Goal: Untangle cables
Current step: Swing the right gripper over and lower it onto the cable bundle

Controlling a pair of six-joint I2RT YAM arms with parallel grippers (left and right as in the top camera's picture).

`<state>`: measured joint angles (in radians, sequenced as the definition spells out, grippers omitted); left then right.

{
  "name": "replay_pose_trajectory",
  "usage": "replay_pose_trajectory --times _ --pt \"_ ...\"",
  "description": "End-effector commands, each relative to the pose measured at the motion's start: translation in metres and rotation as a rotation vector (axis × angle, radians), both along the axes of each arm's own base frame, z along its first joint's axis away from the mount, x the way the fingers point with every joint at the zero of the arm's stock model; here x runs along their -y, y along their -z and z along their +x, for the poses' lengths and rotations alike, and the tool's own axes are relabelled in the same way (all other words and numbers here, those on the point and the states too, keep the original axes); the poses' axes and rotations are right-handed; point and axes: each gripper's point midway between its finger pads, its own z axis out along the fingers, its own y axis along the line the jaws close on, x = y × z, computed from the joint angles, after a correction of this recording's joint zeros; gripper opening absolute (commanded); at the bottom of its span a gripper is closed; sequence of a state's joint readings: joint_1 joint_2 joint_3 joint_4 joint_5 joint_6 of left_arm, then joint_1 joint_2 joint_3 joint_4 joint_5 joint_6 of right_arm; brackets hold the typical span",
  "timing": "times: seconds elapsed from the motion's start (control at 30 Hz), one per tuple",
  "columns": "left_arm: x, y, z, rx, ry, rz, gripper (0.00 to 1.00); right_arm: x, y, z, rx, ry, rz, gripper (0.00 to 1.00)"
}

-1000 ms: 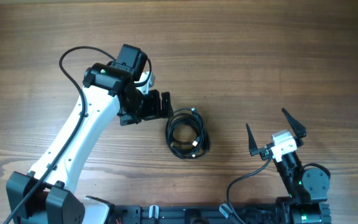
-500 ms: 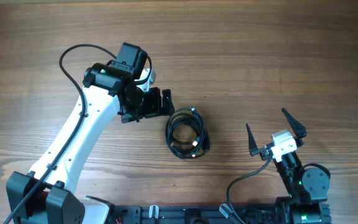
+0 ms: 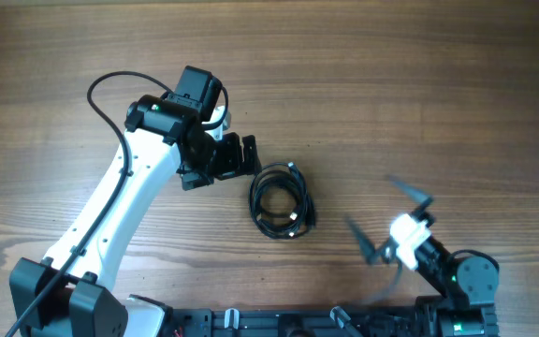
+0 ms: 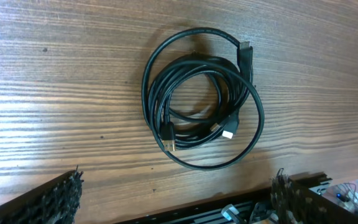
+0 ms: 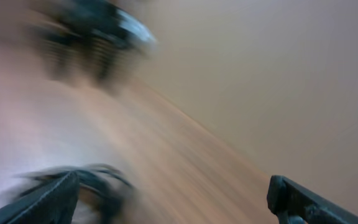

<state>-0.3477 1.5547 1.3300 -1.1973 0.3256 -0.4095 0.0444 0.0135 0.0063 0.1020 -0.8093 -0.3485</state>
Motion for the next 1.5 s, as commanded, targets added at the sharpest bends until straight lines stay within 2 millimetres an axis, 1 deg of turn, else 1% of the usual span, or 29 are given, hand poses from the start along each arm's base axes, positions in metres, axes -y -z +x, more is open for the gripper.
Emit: replay_pose_trajectory --times 0.0,0.03,0.07,0.1,0.17,0.23,0.27,0.33,0.43,0.47,0.53,0.57,0.6,0.63,0.67,0.73,0.77,0.87,0.9,0.97,1.03,1.07,1.13,1.17,1.2,1.3,1.37,1.43,1.47 --pt "0.001 0.003 0.002 0.006 0.007 0.003 1.0 -0.038 -0.005 -0.075 0.009 -0.485 -0.019 1.0" --pt "0.002 0.003 0.003 0.012 0.007 0.001 1.0 -0.037 -0.016 -0.077 -0.038 -0.491 0.031 1.0" --pt "0.003 0.002 0.006 0.023 0.007 -0.003 1.0 -0.037 -0.033 -0.083 -0.056 -0.506 0.08 1.0" --pt "0.003 0.002 0.008 0.032 0.007 -0.006 1.0 -0.037 -0.054 -0.093 -0.003 -0.525 0.101 1.0" --pt "0.003 0.002 0.008 0.032 0.007 -0.006 1.0 -0.034 -0.08 -0.099 0.077 -0.502 0.11 1.0" --pt "0.003 0.002 0.007 0.029 0.008 -0.005 1.0 -0.028 -0.103 -0.09 0.079 -0.426 0.136 1.0" --pt "0.003 0.002 0.007 0.03 0.008 -0.005 1.0 -0.024 -0.115 -0.082 0.07 -0.369 0.14 1.0" --pt "0.004 0.001 0.011 0.044 0.008 -0.01 1.0 -0.008 -0.133 -0.051 -0.06 -0.21 0.185 0.99" --pt "0.005 0.001 0.014 0.051 -0.012 -0.016 1.0 0.011 -0.141 -0.012 -0.322 -0.102 0.24 1.0" --pt "0.005 0.001 0.014 0.05 -0.014 -0.016 1.0 0.011 -0.142 -0.006 -0.407 -0.145 0.254 1.0" --pt "0.005 0.001 0.014 0.05 -0.014 -0.016 1.0 0.003 -0.14 -0.006 -0.531 -0.303 0.266 1.0" --pt "0.005 0.001 0.014 0.05 -0.014 -0.016 1.0 -0.002 -0.133 -0.014 -0.695 -0.434 0.304 1.0" --pt "0.006 0.0 0.014 0.052 -0.014 -0.017 1.0 -0.002 -0.128 -0.016 -0.868 -0.511 0.363 1.0" --pt "0.006 0.0 0.016 0.058 -0.014 -0.019 1.0 0.001 -0.12 -0.004 -1.024 -0.511 0.441 1.0" --pt "0.007 0.0 0.018 0.067 -0.014 -0.023 1.0 0.004 -0.114 0.009 -1.104 -0.505 0.482 1.0" --pt "0.007 0.0 0.018 0.067 -0.014 -0.023 1.0 0.007 -0.114 0.024 -1.137 -0.459 0.52 1.0" --pt "0.007 0.0 0.017 0.062 -0.014 -0.021 1.0 0.01 -0.122 0.032 -1.107 -0.41 0.54 1.0" --pt "0.006 0.0 0.016 0.061 -0.014 -0.02 1.0 0.015 -0.162 0.039 -0.963 -0.324 0.613 1.0" --pt "0.007 0.0 0.017 0.063 -0.014 -0.021 1.0 0.017 -0.17 0.042 -0.949 -0.305 0.644 0.99" --pt "0.007 0.0 0.018 0.068 -0.014 -0.023 1.0 0.027 -0.183 0.058 -0.921 -0.216 0.726 0.99" --pt "0.007 -0.001 0.019 0.071 -0.014 -0.024 1.0 0.04 -0.181 0.077 -0.877 -0.09 0.768 1.0" --pt "0.007 -0.001 0.019 0.071 -0.014 -0.024 1.0 0.049 -0.174 0.088 -0.874 -0.005 0.786 1.0" --pt "0.007 -0.001 0.019 0.071 -0.014 -0.024 1.0 0.075 -0.144 0.107 -0.938 0.272 0.8 1.0" --pt "0.007 -0.001 0.019 0.072 -0.014 -0.023 1.0 0.087 -0.129 0.108 -0.985 0.404 0.775 0.99" --pt "0.007 -0.001 0.019 0.071 -0.014 -0.024 1.0 0.092 -0.123 0.104 -1.014 0.467 0.742 1.0" --pt "0.01 -0.003 0.028 0.11 -0.014 -0.038 1.0 0.087 -0.112 0.082 -1.15 0.516 0.647 0.99" --pt "0.012 -0.005 0.033 0.132 -0.014 -0.047 1.0 0.079 -0.09 0.068 -1.284 0.521 0.558 0.99" --pt "0.013 -0.006 0.038 0.154 -0.015 -0.048 1.0 0.061 -0.066 0.057 -1.435 0.492 0.49 1.0" --pt "0.008 -0.005 0.042 0.175 -0.025 -0.016 1.0 0.044 -0.056 0.048 -1.534 0.443 0.454 1.0"
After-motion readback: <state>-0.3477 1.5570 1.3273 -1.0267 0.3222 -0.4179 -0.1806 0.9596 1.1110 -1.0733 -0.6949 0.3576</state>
